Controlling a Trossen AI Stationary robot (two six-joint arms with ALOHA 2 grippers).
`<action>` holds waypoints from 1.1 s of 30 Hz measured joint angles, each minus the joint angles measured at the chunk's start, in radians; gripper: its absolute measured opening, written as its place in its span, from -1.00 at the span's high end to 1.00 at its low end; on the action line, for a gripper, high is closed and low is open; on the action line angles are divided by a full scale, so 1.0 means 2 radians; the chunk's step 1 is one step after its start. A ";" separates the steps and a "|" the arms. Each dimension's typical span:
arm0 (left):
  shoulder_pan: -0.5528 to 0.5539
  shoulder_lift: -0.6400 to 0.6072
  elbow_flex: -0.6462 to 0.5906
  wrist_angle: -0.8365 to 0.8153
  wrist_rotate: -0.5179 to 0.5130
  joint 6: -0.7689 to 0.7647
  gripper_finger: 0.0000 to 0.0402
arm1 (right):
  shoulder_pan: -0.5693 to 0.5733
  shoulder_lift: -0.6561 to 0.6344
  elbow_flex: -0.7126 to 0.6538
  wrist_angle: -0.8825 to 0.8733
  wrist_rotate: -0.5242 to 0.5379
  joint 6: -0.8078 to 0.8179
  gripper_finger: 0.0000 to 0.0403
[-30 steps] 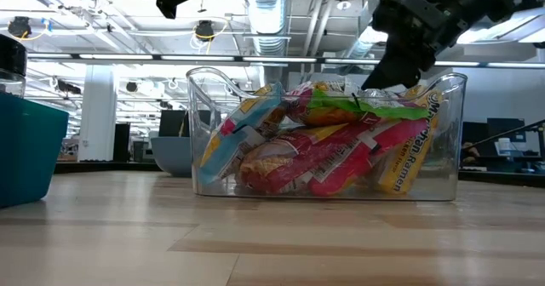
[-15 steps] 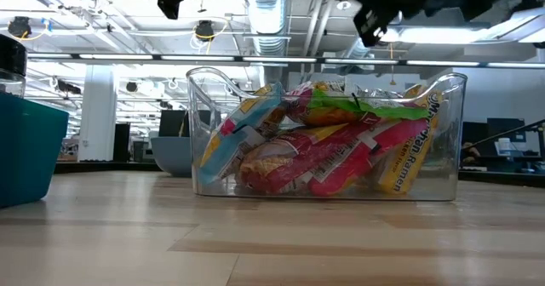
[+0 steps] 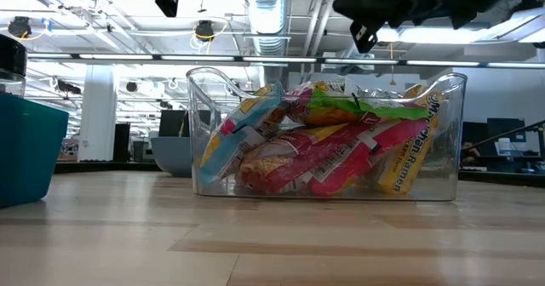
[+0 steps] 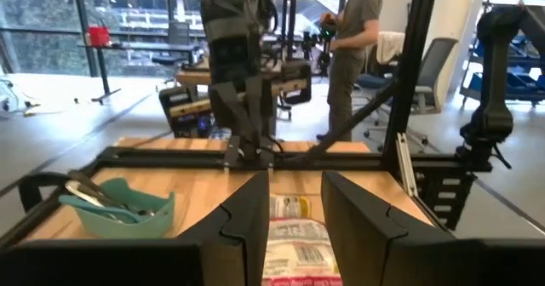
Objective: Pick & Place Food Item
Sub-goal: Return to Home Position
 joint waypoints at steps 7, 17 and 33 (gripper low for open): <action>0.018 -0.055 0.000 -0.026 0.000 0.028 0.48 | -0.038 -0.014 0.000 0.002 0.000 0.002 1.00; 0.060 -0.141 0.000 -0.083 -0.001 0.031 0.48 | -0.073 -0.113 0.000 -0.034 0.000 -0.001 1.00; 0.102 -0.221 0.000 -0.146 -0.002 0.031 0.48 | -0.092 -0.254 -0.005 -0.139 0.002 -0.022 1.00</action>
